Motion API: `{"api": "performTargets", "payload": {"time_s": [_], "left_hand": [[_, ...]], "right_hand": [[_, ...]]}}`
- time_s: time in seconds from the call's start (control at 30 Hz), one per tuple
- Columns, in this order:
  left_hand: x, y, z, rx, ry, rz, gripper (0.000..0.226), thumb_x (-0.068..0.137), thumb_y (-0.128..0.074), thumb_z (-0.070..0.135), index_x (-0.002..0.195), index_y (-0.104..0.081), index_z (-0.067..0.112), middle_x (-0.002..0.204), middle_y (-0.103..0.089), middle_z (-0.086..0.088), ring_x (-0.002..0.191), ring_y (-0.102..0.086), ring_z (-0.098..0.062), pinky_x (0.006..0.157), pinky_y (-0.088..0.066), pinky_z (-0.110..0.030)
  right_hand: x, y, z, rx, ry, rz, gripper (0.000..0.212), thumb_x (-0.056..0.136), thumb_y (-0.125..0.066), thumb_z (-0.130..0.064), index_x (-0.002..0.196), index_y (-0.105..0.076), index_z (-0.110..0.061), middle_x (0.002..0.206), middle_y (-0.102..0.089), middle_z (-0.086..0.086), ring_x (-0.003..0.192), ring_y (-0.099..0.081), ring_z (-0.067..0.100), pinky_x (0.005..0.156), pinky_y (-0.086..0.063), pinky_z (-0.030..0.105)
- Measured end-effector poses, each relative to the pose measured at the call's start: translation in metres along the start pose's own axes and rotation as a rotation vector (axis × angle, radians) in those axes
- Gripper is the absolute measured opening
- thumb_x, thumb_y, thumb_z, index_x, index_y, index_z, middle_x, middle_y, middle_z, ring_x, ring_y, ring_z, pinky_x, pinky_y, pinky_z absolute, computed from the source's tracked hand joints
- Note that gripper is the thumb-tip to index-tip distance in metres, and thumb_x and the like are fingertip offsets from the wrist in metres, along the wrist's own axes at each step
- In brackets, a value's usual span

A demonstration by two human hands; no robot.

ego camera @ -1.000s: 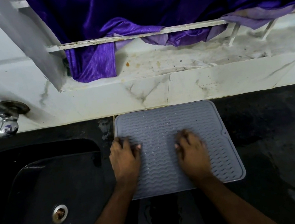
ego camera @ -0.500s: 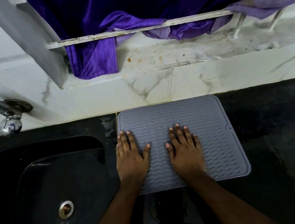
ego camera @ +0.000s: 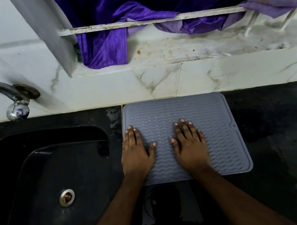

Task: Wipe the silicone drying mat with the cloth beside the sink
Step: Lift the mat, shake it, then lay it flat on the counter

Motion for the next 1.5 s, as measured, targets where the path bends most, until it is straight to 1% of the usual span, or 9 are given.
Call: {"api": "performTargets", "payload": {"time_s": [0.13, 0.3, 0.47, 0.6, 0.77, 0.87, 1.2, 1.4, 1.5], "left_hand": [[0.007, -0.001, 0.003, 0.002, -0.001, -0.023, 0.095, 0.09, -0.03, 0.069, 0.158, -0.022, 0.002, 0.167, -0.015, -0.016, 0.154, -0.012, -0.03, 0.126, -0.013, -0.039], [0.002, -0.005, 0.002, -0.018, -0.02, -0.06, 0.102, 0.087, -0.025, 0.073, 0.159, -0.014, 0.002, 0.168, -0.006, -0.016, 0.155, -0.006, -0.03, 0.126, -0.011, -0.042], [0.0, -0.009, 0.004, -0.001, 0.007, -0.083, 0.102, 0.088, -0.024, 0.071, 0.16, -0.005, 0.002, 0.168, 0.001, -0.016, 0.156, 0.0, -0.029, 0.126, -0.001, -0.038], [-0.004, -0.006, 0.007, -0.005, -0.004, -0.044, 0.098, 0.093, -0.031, 0.068, 0.159, -0.007, 0.001, 0.168, -0.001, -0.017, 0.156, -0.002, -0.03, 0.125, 0.001, -0.037], [-0.006, -0.005, 0.01, -0.039, 0.017, -0.046, 0.099, 0.091, -0.025, 0.069, 0.159, -0.001, 0.001, 0.168, 0.006, -0.016, 0.156, 0.003, -0.028, 0.125, 0.005, -0.035], [-0.006, -0.006, 0.009, -0.042, 0.013, -0.044, 0.101, 0.089, -0.021, 0.071, 0.159, -0.003, 0.0, 0.168, 0.005, -0.016, 0.156, 0.003, -0.028, 0.125, 0.004, -0.035], [-0.011, -0.007, 0.014, -0.025, 0.007, 0.012, 0.096, 0.095, -0.032, 0.067, 0.158, -0.012, -0.003, 0.167, -0.006, -0.022, 0.155, -0.007, -0.033, 0.126, -0.009, -0.042], [-0.008, -0.008, 0.006, -0.016, -0.036, 0.006, 0.096, 0.095, -0.032, 0.07, 0.159, -0.011, 0.001, 0.168, -0.005, -0.017, 0.156, -0.006, -0.029, 0.126, -0.002, -0.035], [-0.008, -0.008, 0.005, -0.017, -0.035, 0.01, 0.097, 0.095, -0.031, 0.071, 0.16, -0.011, 0.002, 0.168, -0.005, -0.017, 0.156, -0.006, -0.029, 0.126, -0.004, -0.037]], "right_hand": [[-0.002, 0.004, 0.0, 0.004, 0.006, 0.006, 0.058, 0.103, -0.032, -0.048, 0.157, -0.029, -0.028, 0.165, -0.022, -0.001, 0.153, -0.018, 0.021, 0.121, -0.02, 0.047], [-0.003, 0.006, 0.002, 0.012, 0.03, 0.016, 0.057, 0.104, -0.033, -0.044, 0.157, -0.028, -0.027, 0.165, -0.023, -0.001, 0.153, -0.018, 0.02, 0.121, -0.018, 0.045], [-0.003, 0.006, 0.001, 0.013, 0.049, 0.006, 0.057, 0.103, -0.034, -0.044, 0.156, -0.031, -0.026, 0.165, -0.025, 0.0, 0.152, -0.019, 0.021, 0.121, -0.018, 0.046], [-0.001, 0.007, 0.001, 0.0, 0.065, 0.0, 0.056, 0.103, -0.033, -0.042, 0.156, -0.033, -0.023, 0.164, -0.027, 0.001, 0.152, -0.021, 0.023, 0.12, -0.019, 0.047], [0.0, 0.009, 0.001, -0.001, 0.078, -0.015, 0.058, 0.103, -0.029, -0.044, 0.156, -0.031, -0.023, 0.165, -0.024, 0.0, 0.152, -0.019, 0.022, 0.12, -0.017, 0.046], [-0.002, 0.009, 0.002, -0.004, 0.088, -0.014, 0.058, 0.103, -0.03, -0.045, 0.156, -0.031, -0.023, 0.165, -0.024, 0.0, 0.152, -0.019, 0.022, 0.12, -0.018, 0.046], [0.006, 0.008, 0.007, -0.02, 0.143, -0.027, 0.058, 0.102, -0.031, -0.045, 0.155, -0.034, -0.022, 0.163, -0.028, 0.002, 0.151, -0.022, 0.022, 0.12, -0.021, 0.048], [-0.003, -0.001, 0.002, -0.059, 0.045, -0.037, 0.06, 0.104, -0.023, -0.043, 0.16, -0.018, -0.023, 0.167, -0.017, 0.001, 0.154, -0.012, 0.021, 0.122, -0.016, 0.048], [-0.005, -0.005, 0.003, -0.053, 0.028, -0.047, 0.06, 0.104, -0.02, -0.044, 0.161, -0.013, -0.024, 0.167, -0.012, 0.0, 0.155, -0.007, 0.02, 0.124, -0.012, 0.047]]}}
Point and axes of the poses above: each hand's wrist, its own x-axis towards the middle knuckle, its own y-axis out of the back of the hand, z = x × y, the point moved 10 cm from there along x, towards the middle knuckle
